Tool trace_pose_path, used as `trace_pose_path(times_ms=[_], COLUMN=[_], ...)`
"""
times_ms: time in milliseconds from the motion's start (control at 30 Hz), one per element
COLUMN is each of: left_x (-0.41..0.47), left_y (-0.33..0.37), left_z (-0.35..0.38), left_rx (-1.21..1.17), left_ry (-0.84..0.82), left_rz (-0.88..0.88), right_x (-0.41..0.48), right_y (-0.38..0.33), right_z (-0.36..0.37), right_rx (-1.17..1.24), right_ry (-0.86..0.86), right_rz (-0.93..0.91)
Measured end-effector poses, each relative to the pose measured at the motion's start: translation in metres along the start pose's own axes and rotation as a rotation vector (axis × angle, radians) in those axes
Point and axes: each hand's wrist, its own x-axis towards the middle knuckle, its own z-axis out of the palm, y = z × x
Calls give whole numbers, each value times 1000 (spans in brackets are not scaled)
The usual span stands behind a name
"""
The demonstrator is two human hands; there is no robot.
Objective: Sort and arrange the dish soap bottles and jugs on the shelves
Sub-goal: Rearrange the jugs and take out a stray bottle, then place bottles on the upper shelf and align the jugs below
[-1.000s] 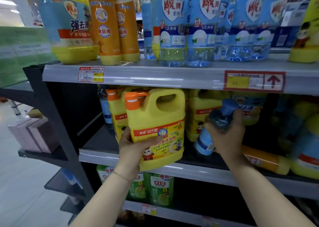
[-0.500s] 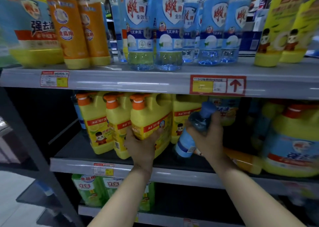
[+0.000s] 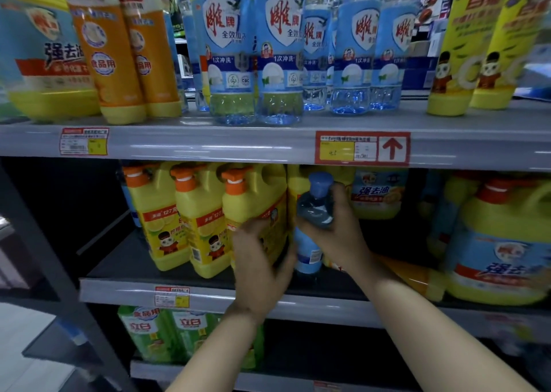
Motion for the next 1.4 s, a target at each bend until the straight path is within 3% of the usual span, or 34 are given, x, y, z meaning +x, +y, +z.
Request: trace_pose_path(times_ms=[100,200,300,367,533,800,1067,1233,1400], left_x=[-1,1,8,11,12,17,11,32,73], left_y=[22,21,15,11,0,-4,0,19,54], left_z=[15,32,40,43,45,35,-1,-32,-74], left_rx=[-199,-240,-173,-137,-116,-331,-472,-477,-453], left_ry=[-234,-301,-354,-367,-391,-378,-311,-332,-323], left_rz=[-177,-342,-404,-453,-421,-497,-501,-369,-156], right_x=[4,10,15,16,-12,-35,-54,-55,-40], right_y=[-4,-8,-1,15,58,61,11,-44,-102], right_z=[-1,-11,-34,-55,-93,-93,-103,-89,-73], right_rx=[23,156,170,34,-800,-896,-578,-455,-355], right_ry=[-65,-177,-109,-89,-617,-478,-105,-105,16], right_rz=[54,96,175,293,674,402,46,-159,-401])
